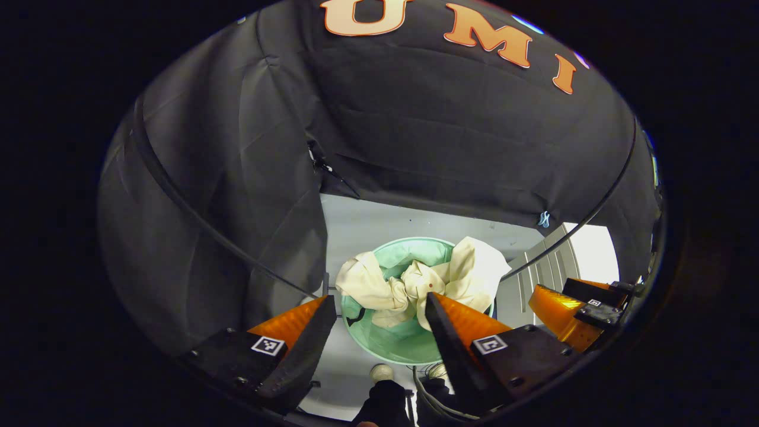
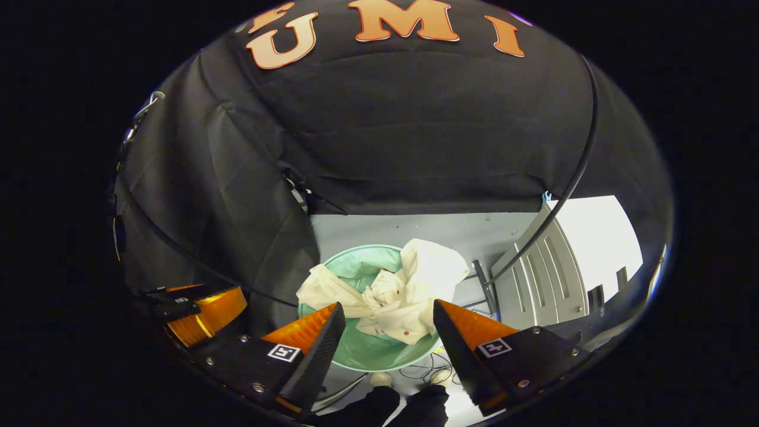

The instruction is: Grasp the clothes on the hanger with both hands and then place them into the laundry hamper below.

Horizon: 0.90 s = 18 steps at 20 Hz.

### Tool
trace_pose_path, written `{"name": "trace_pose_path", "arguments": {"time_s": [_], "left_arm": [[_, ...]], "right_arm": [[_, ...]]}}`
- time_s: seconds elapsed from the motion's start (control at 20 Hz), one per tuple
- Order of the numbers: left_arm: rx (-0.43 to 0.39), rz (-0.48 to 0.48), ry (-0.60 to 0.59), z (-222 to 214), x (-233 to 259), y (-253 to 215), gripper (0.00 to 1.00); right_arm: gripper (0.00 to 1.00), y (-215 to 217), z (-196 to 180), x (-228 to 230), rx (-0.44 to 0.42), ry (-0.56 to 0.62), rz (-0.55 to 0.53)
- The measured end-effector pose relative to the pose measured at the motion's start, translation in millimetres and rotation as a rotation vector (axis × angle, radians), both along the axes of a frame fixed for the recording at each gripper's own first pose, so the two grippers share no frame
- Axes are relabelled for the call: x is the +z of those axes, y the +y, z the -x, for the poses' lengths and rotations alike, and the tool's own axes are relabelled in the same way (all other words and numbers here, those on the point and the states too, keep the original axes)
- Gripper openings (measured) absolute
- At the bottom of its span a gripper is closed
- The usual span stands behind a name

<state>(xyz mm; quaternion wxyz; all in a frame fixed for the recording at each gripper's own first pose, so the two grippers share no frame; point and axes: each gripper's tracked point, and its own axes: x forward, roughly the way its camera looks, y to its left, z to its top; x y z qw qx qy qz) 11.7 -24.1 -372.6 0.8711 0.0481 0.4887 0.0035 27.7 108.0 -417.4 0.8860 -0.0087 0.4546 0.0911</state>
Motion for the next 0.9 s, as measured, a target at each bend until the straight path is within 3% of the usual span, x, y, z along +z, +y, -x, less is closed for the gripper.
{"name": "trace_pose_path", "arguments": {"time_s": [0.45, 0.9], "left_arm": [[0.017, -0.026, -0.027, 1.8, 12.1, 5.9, 0.99], [0.019, -0.024, -0.141, -5.6, 69.7, 3.9, 0.98]], "right_arm": [[0.94, -0.4, -1.3, 30.0, 0.007, -0.057, 0.019], [0.94, -2.4, -3.7, 86.6, 0.025, -0.155, 0.028]]}}
